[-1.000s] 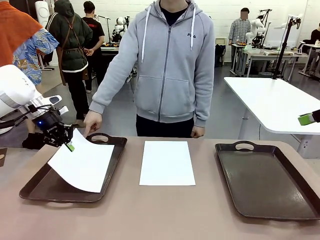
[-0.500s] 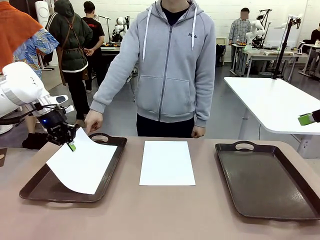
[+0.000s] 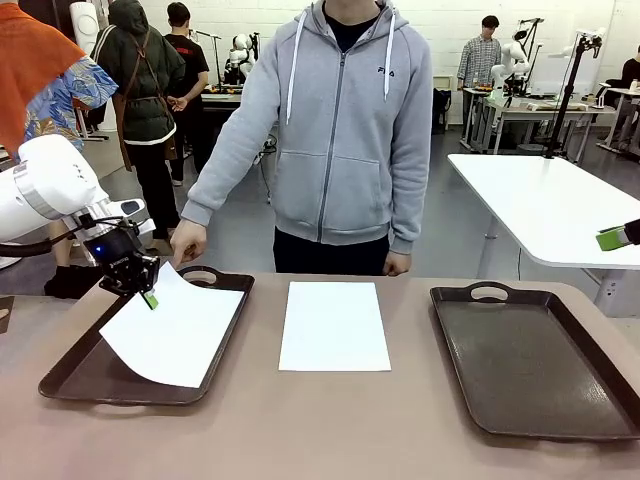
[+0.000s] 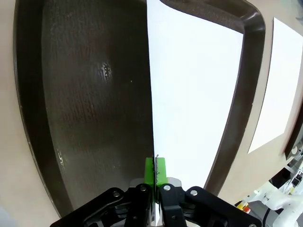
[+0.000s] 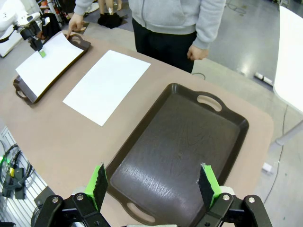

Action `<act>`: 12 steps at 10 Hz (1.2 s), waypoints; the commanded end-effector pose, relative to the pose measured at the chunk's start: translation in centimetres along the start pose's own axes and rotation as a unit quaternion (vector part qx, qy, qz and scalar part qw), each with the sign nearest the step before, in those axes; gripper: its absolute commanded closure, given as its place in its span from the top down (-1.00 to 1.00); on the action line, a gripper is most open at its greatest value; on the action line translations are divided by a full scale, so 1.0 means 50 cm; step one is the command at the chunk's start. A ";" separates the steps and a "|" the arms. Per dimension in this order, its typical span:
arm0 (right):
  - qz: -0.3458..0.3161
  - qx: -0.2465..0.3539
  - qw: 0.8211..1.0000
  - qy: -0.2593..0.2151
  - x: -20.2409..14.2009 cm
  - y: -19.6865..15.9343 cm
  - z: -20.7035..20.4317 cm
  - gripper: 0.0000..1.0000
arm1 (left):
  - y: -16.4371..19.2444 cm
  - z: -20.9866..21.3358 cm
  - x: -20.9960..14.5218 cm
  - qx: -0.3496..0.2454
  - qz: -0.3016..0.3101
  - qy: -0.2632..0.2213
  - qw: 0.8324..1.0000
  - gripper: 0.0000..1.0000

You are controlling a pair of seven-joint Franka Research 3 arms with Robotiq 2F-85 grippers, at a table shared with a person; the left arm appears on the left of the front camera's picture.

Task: Sort the A4 documents.
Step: Place the A4 Paper in the designated Handle tray.

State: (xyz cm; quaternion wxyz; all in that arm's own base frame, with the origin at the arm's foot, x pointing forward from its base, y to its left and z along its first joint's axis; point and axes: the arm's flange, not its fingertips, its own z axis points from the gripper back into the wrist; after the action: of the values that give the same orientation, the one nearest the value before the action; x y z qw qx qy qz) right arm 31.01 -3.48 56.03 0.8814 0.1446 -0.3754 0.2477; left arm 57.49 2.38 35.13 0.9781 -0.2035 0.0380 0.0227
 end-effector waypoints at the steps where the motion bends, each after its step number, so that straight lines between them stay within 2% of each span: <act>1: 0.000 0.007 1.000 -0.001 -0.001 0.000 -0.004 1.00 | 0.003 -0.007 -0.003 0.005 0.005 -0.010 1.000 -0.98; 2: 0.000 0.007 1.000 -0.001 -0.001 0.000 -0.004 1.00 | 0.001 -0.010 -0.004 0.018 0.010 -0.010 1.000 -0.98; 3: 0.000 0.007 1.000 -0.001 -0.001 0.000 -0.004 1.00 | -0.001 -0.013 -0.005 0.023 0.012 -0.007 1.000 -0.88; 4: 0.000 0.007 1.000 -0.001 -0.001 0.000 -0.004 1.00 | 0.000 -0.015 -0.006 0.026 0.010 -0.006 1.000 -0.59; 5: 0.000 0.007 1.000 -0.001 -0.001 0.000 -0.004 1.00 | -0.001 -0.014 -0.009 0.028 0.010 -0.007 1.000 -0.48; 6: 0.000 0.007 1.000 -0.001 -0.001 0.000 -0.004 1.00 | -0.001 -0.011 -0.010 0.030 0.010 -0.009 0.999 -0.19; 7: 0.000 0.007 1.000 -0.001 -0.001 0.000 -0.004 1.00 | -0.001 -0.009 -0.011 0.032 0.011 -0.011 0.999 -0.09; 8: 0.000 0.007 1.000 -0.001 -0.001 0.000 -0.004 1.00 | -0.001 -0.008 -0.012 0.036 0.013 -0.011 0.999 0.20; 9: 0.000 0.007 1.000 -0.001 -0.001 0.000 -0.004 1.00 | 0.001 -0.006 -0.015 0.041 0.016 -0.012 0.999 0.31; 10: 0.000 0.007 1.000 -0.001 -0.001 0.000 -0.004 1.00 | 0.002 -0.001 -0.021 0.049 0.019 -0.016 0.998 0.59; 11: 0.000 0.007 1.000 -0.001 -0.001 0.000 -0.004 1.00 | 0.004 0.003 -0.025 0.058 0.022 -0.016 0.998 0.70; 12: 0.000 0.007 1.000 -0.001 -0.001 0.000 -0.004 1.00 | 0.005 0.008 -0.029 0.064 0.025 -0.017 0.997 0.99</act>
State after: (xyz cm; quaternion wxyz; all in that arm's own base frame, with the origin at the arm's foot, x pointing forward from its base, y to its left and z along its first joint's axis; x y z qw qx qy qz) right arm 31.01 -3.48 56.03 0.8814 0.1446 -0.3754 0.2477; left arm 56.89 2.90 35.12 0.9854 -0.1636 0.0304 0.0349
